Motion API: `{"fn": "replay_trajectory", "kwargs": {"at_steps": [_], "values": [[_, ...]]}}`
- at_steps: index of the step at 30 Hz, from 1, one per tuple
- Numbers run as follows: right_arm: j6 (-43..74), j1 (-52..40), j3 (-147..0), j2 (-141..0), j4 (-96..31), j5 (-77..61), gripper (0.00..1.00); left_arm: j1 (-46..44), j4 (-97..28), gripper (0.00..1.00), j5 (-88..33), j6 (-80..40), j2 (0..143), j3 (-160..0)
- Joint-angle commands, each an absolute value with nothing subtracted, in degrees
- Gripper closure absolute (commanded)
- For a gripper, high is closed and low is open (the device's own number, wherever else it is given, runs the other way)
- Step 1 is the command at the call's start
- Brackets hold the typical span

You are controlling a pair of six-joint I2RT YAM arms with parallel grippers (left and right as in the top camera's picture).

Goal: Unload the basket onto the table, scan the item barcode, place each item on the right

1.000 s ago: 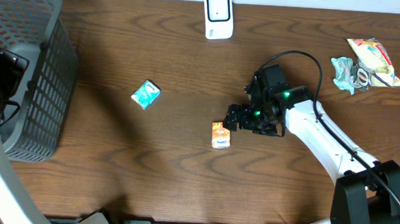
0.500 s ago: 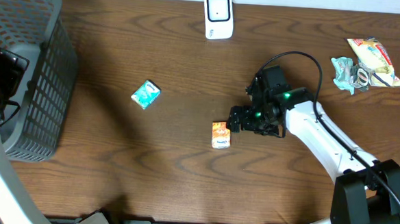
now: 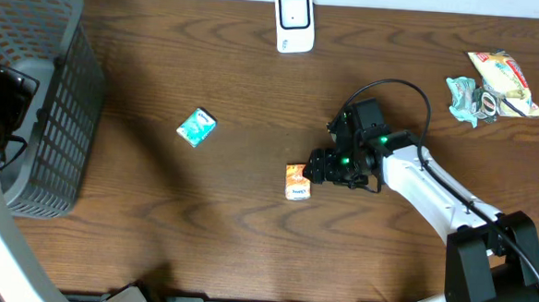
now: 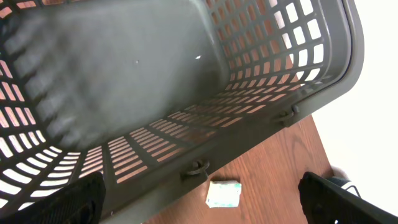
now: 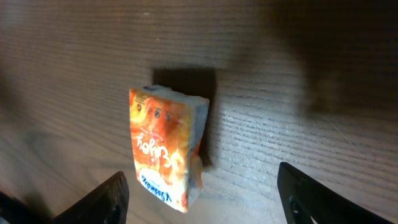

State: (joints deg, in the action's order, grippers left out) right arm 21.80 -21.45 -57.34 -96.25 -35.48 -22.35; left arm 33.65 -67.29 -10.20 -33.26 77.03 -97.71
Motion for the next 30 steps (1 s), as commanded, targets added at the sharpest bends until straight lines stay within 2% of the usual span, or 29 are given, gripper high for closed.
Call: {"fn": "replay_trajectory", "kwargs": {"at_steps": [1,4,20,30], "values": [[23.92,-21.76,-55.55,-96.68,-33.87,-23.11,0.31,33.85,-67.40,0.02,-9.89,-33.74,76.73,-98.50],[24.03,-21.80,-54.28,-96.68,-32.01,-23.09,0.34,33.85,-67.40,0.02,-9.89,-33.74,76.73,-98.50],[24.32,-21.87,-52.69,-96.68,-29.17,-26.06,0.33,33.85,-67.40,0.03,-9.89,-33.74,76.73,-98.50],[26.30,-21.85,-47.16,-96.68,-20.91,-28.60,0.35,33.85,-67.40,0.03,-9.89,-33.74,76.73,-98.50]]}}
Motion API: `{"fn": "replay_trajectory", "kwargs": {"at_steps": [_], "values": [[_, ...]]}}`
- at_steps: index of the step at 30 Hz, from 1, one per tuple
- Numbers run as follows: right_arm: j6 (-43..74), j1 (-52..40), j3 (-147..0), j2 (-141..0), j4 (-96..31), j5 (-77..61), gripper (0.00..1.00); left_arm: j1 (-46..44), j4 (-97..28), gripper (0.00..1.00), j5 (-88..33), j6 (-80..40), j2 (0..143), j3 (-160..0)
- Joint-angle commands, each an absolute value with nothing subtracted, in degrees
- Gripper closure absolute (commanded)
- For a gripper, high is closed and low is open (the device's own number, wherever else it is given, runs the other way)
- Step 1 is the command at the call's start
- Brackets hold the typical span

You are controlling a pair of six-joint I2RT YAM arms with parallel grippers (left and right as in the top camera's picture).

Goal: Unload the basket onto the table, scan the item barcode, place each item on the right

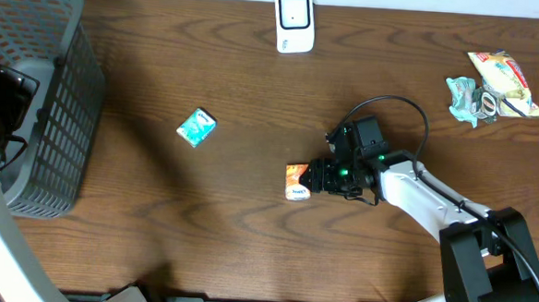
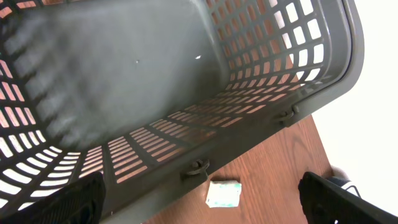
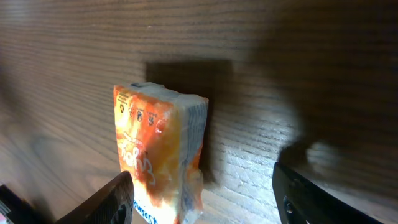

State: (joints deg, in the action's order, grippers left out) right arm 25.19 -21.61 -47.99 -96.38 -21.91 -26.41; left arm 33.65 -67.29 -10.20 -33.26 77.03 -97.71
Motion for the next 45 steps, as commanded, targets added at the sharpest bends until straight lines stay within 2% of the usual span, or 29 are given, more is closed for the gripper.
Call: {"fn": "replay_trajectory", "kwargs": {"at_steps": [1,16,26,41,45], "values": [[26.35,-21.85,-47.11,-96.68,-20.67,-28.71,0.35,33.85,-67.40,0.02,-9.89,-33.74,76.73,-98.50],[27.68,-21.87,-47.11,-96.68,-19.86,-28.69,0.32,33.85,-67.40,0.02,-9.89,-33.74,76.73,-98.50],[29.87,-23.92,-45.47,-96.71,-17.19,-27.73,0.43,33.85,-67.40,0.03,-9.89,-33.74,76.73,-98.50],[30.39,-24.10,-45.15,-102.78,-14.00,-28.62,0.47,33.85,-67.40,0.02,-9.89,-33.74,76.73,-98.50],[30.39,-24.05,-45.17,-103.15,-13.02,-29.61,0.55,33.85,-67.40,0.02,-9.89,-33.74,76.73,-98.50]]}}
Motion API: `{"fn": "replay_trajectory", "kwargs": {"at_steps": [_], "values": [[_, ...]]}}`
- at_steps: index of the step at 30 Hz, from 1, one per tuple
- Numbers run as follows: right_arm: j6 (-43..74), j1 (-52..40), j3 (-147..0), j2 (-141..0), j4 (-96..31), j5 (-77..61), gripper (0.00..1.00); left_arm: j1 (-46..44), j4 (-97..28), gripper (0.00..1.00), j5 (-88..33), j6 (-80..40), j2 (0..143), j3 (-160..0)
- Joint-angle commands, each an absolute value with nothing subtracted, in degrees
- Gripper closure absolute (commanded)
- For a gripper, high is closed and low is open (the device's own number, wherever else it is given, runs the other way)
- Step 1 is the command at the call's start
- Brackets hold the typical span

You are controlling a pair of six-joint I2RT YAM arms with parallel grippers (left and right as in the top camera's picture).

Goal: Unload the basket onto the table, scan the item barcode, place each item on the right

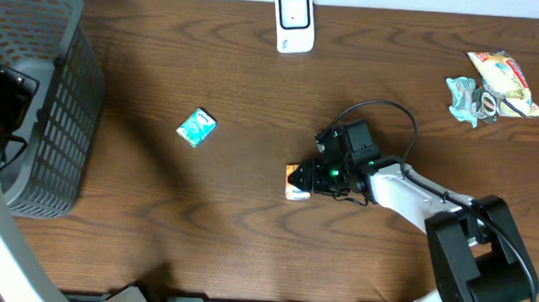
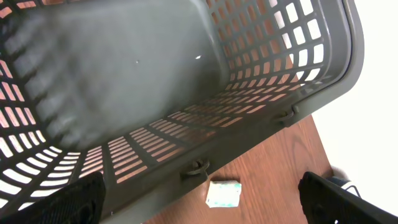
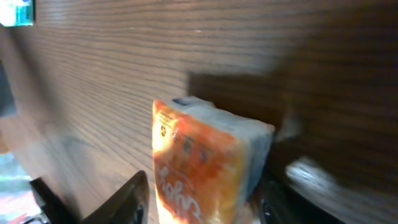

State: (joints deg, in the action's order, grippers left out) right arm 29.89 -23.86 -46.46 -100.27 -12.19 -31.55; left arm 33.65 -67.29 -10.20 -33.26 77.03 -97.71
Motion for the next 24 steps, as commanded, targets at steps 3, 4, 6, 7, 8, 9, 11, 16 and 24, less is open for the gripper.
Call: {"fn": "replay_trajectory", "kwargs": {"at_steps": [3,4,6,7,8,9,11,16,24], "values": [[30.37,-24.03,-45.17,-103.02,-13.28,-29.80,0.70,33.85,-67.40,0.03,-9.89,-33.74,76.73,-98.50],[30.35,-23.99,-45.17,-103.02,-13.41,-30.22,0.73,33.85,-67.40,0.02,-9.89,-33.74,76.73,-98.50],[30.33,-23.88,-45.17,-102.98,-13.72,-30.59,0.73,33.85,-67.40,0.03,-9.89,-33.74,76.73,-98.50],[30.28,-23.79,-45.21,-102.98,-13.78,-30.61,0.73,33.85,-67.40,0.03,-9.89,-33.74,76.73,-98.50],[30.15,-23.57,-45.28,-102.96,-14.02,-30.79,0.73,33.85,-67.40,0.02,-9.89,-33.74,76.73,-98.50],[29.93,-23.24,-45.36,-102.96,-14.31,-31.18,0.73,33.85,-67.40,0.02,-9.89,-33.74,76.73,-98.50],[29.50,-22.06,-45.39,-102.56,-14.76,-33.95,0.76,33.85,-67.40,0.02,-9.89,-33.74,76.73,-98.50],[28.62,-18.94,-45.39,-100.60,-15.84,-39.27,0.84,33.85,-67.40,0.03,-9.89,-33.74,76.73,-98.50],[20.45,-16.91,-45.39,-98.45,-17.54,-48.23,0.99,33.85,-67.40,0.02,-9.89,-33.74,76.73,-98.50]]}}
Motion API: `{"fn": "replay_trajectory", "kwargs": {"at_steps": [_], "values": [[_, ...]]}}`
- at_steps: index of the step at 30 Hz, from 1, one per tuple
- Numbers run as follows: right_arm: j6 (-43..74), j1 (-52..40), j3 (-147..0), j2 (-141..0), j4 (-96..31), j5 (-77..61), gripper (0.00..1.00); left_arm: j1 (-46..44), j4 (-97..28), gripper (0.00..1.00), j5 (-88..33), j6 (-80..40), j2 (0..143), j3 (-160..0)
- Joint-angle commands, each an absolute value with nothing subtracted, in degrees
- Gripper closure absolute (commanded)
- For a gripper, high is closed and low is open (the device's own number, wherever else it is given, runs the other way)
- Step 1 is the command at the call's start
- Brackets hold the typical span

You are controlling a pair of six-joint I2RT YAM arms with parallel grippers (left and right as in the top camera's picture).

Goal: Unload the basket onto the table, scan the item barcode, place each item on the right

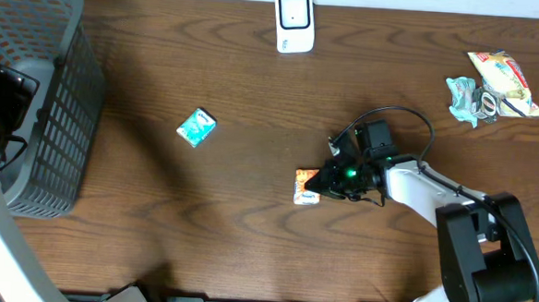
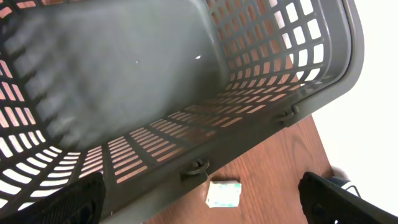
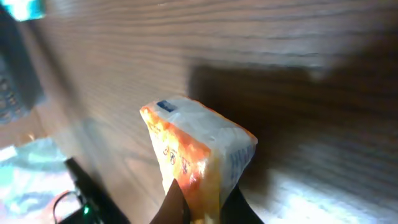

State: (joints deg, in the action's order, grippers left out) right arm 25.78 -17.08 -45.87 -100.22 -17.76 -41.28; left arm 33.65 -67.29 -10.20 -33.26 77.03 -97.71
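Observation:
The orange tissue packet is just right of the table's middle, and my right gripper is shut on its right end. In the right wrist view the packet stands tilted over the wood, pinched at its near end between the two dark fingers. The white scanner stands at the back edge, well away from the packet. My left gripper is open over the grey basket, holding nothing.
A teal packet lies left of centre; the left wrist view also shows the teal packet beyond the basket's rim. The grey basket fills the left edge. Crumpled snack bags lie at the back right.
My right gripper's fingers stood either side of the orange packet; now they are shut on it. Packet and gripper are slightly further right. The left arm has not moved.
My right gripper was open a little to the right of the orange packet lying on the table. Then it was nearer, then its fingers flanked the packet. Now it grips the packet, which has shifted slightly right. The left gripper stayed open over the basket throughout.

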Motion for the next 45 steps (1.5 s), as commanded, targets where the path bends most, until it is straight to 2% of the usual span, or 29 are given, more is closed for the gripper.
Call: {"fn": "replay_trajectory", "kwargs": {"at_steps": [1,13,20,35,45], "values": [[19.73,-16.91,-45.39,-98.45,-17.19,-50.28,0.99,33.85,-67.40,0.03,-9.89,-33.74,76.73,-98.50],[17.30,-14.79,-45.39,-98.45,-8.32,-70.41,0.99,33.85,-67.40,0.02,-9.89,-33.74,76.73,-98.50],[17.89,-9.61,-45.39,-98.45,4.49,-89.23,0.99,33.85,-67.40,0.02,-9.89,-33.74,76.73,-98.50],[26.15,-5.43,-45.39,-98.45,10.59,-89.52,0.99,33.85,-67.40,0.02,-9.89,-33.74,76.73,-98.50],[26.13,-5.23,-45.39,-98.45,11.25,-89.52,0.99,33.85,-67.40,0.02,-9.89,-33.74,76.73,-98.50]]}}
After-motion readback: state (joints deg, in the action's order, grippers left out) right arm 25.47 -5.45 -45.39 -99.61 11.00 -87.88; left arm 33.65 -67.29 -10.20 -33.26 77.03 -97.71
